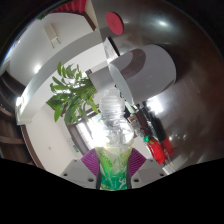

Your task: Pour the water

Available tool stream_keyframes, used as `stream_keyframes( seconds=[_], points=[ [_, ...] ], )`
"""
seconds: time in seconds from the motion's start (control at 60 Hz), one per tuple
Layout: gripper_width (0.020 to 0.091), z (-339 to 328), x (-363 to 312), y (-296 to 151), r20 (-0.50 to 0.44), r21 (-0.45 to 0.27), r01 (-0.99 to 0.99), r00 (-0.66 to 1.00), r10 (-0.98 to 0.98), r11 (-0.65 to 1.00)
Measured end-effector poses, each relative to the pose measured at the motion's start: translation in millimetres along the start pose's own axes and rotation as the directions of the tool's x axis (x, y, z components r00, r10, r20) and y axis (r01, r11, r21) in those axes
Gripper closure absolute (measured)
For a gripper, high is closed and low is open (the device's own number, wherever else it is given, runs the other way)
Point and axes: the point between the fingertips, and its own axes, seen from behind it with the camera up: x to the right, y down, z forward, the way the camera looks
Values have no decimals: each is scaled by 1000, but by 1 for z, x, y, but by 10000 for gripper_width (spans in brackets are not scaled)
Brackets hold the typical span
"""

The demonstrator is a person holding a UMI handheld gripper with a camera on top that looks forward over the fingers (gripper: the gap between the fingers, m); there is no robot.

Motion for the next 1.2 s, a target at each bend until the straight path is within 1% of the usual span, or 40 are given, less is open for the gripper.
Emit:
stream_keyframes(
  seconds=[0.033, 0.1, 0.2, 0.217, 0.283, 0.3, 0.317, 0.333, 0.35, 0.367, 0.383, 0.4, 0.417, 0.433, 0.467, 0.517, 0.583, 0.617, 0.633, 0.683, 0.733, 0.75, 0.85, 0.867, 0.933, 0.983, 1.0, 1.017, 1.1, 1.2],
  points=[
    [761, -12, 3, 5, -9, -3, 17, 1000, -17, 1000],
    [761, -12, 8, 16, -34, -21, 111, 993, -112, 994],
    [760, -23, 3, 42, -43, -90, 354, 932, -359, 931],
    [760, -7, -3, 44, -55, -104, 391, 916, -398, 914],
    [764, -2, -23, 58, -32, -139, 585, 804, -594, 799],
    [762, -1, -30, 62, -20, -146, 639, 761, -648, 755],
    [762, -16, -35, 68, 5, -144, 693, 714, -700, 706],
    [763, 9, -40, 64, 6, -156, 741, 662, -750, 653],
    [762, 11, -46, 66, 18, -158, 788, 605, -796, 595],
    [738, 14, -54, 68, 31, -158, 831, 544, -838, 533],
    [736, 16, -62, 70, 43, -155, 869, 480, -876, 469],
    [737, 18, -70, 72, 54, -152, 903, 413, -909, 402],
    [736, -2, -78, 77, 72, -136, 934, 343, -937, 332],
    [735, 22, -82, 67, 73, -140, 954, 278, -958, 266],
    [731, 26, -95, 63, 75, -134, 983, 139, -988, 128],
    [731, 33, -113, 54, 64, -125, 990, -53, -997, -61],
    [732, 41, -128, 33, 44, -128, 955, -264, -963, -268],
    [732, 48, -137, 19, 21, -131, 924, -360, -933, -360],
    [731, 47, -144, 15, 6, -118, 905, -411, -912, -409],
    [733, 49, -155, -14, -53, -130, 856, -509, -859, -500],
    [732, 56, -167, -47, -106, -142, 826, -560, -822, -545],
    [731, 51, -169, -52, -116, -146, 823, -566, -816, -549],
    [732, 43, -174, -103, -177, -155, 851, -524, -833, -503],
    [732, 60, -171, -122, -190, -159, 853, -520, -833, -496],
    [733, 42, -161, -165, -250, -206, 852, -521, -816, -480],
    [732, 35, -154, -196, -292, -228, 857, -514, -807, -463],
    [733, 34, -151, -204, -301, -233, 859, -510, -806, -456],
    [733, 48, -146, -219, -308, -240, 860, -507, -805, -450],
    [733, 36, -133, -256, -352, -266, 860, -507, -786, -436],
    [732, 39, -115, -293, -374, -314, 847, -526, -764, -429]
  ],
)
